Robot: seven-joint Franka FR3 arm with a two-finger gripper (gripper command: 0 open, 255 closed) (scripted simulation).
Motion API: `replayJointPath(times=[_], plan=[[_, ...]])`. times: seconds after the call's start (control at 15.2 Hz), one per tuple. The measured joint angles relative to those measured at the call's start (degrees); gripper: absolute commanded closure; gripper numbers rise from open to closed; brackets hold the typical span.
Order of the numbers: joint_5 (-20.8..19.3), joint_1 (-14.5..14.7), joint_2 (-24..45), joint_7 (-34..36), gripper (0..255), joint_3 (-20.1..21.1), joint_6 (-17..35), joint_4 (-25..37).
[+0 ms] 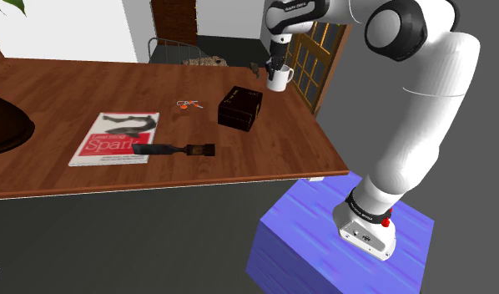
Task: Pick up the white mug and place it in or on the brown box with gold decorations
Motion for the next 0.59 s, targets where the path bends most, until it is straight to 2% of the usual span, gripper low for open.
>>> replayJointPath(times=[0.59], plan=[[-0.4, 0.0, -1.2, 0.2, 255, -0.1, -6.6, 5.4]])
